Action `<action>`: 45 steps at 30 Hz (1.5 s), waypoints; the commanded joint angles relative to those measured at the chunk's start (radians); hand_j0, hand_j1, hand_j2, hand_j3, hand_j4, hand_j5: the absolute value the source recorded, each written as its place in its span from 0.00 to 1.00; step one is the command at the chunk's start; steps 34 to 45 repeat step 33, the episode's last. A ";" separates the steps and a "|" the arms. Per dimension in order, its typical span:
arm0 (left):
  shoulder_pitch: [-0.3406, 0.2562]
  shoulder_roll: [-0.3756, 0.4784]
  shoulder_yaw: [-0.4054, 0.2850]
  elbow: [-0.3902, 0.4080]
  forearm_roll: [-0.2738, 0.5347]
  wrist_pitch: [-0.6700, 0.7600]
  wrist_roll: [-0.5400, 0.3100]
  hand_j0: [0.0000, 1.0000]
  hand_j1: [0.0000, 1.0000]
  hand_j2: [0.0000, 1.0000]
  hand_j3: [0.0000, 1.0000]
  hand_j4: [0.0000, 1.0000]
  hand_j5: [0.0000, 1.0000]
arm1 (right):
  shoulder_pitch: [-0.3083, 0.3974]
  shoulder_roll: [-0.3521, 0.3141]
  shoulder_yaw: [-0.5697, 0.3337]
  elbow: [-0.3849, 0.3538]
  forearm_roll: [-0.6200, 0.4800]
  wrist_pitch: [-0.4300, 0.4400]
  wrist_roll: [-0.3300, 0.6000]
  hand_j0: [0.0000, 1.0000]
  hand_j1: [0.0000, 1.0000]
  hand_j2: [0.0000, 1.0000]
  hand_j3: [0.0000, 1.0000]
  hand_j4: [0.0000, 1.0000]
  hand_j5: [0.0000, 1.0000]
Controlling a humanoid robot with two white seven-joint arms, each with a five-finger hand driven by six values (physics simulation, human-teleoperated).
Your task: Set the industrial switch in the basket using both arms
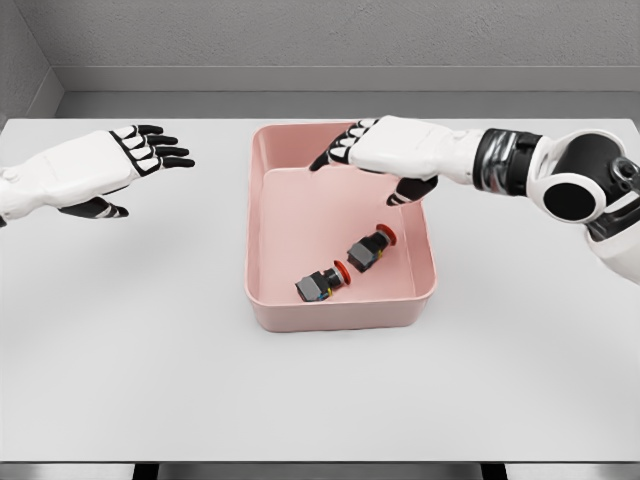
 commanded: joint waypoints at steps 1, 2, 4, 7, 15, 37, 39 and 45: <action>0.000 0.001 0.001 0.000 0.007 0.000 0.001 1.00 1.00 1.00 1.00 1.00 1.00 | 0.000 -0.024 -0.017 0.002 -0.003 0.004 0.000 1.00 1.00 1.00 1.00 1.00 1.00; 0.000 0.001 0.001 0.000 0.007 0.000 0.001 1.00 1.00 1.00 1.00 1.00 1.00 | 0.005 -0.039 -0.051 0.004 -0.003 0.004 0.000 1.00 1.00 1.00 1.00 1.00 1.00; 0.000 0.001 0.001 0.000 0.007 0.000 0.001 1.00 1.00 1.00 1.00 1.00 1.00 | 0.012 -0.076 -0.103 0.002 -0.005 0.001 0.000 1.00 1.00 1.00 1.00 1.00 1.00; 0.000 0.001 0.001 0.000 0.007 0.000 0.001 1.00 1.00 1.00 1.00 1.00 1.00 | 0.084 -0.122 -0.197 -0.001 -0.006 -0.013 0.000 1.00 1.00 1.00 1.00 1.00 1.00; 0.028 0.016 0.001 -0.009 0.008 0.000 -0.002 1.00 1.00 1.00 1.00 1.00 1.00 | 0.344 -0.208 -0.476 0.001 -0.014 -0.136 0.000 1.00 1.00 1.00 1.00 1.00 1.00; 0.029 0.018 0.001 -0.011 0.005 0.000 -0.004 1.00 1.00 1.00 1.00 1.00 1.00 | 0.472 -0.208 -0.554 0.015 -0.011 -0.179 0.000 1.00 1.00 1.00 1.00 1.00 1.00; 0.029 0.018 0.001 -0.011 0.005 0.000 -0.004 1.00 1.00 1.00 1.00 1.00 1.00 | 0.472 -0.208 -0.554 0.015 -0.011 -0.179 0.000 1.00 1.00 1.00 1.00 1.00 1.00; 0.029 0.018 0.001 -0.011 0.005 0.000 -0.004 1.00 1.00 1.00 1.00 1.00 1.00 | 0.472 -0.208 -0.554 0.015 -0.011 -0.179 0.000 1.00 1.00 1.00 1.00 1.00 1.00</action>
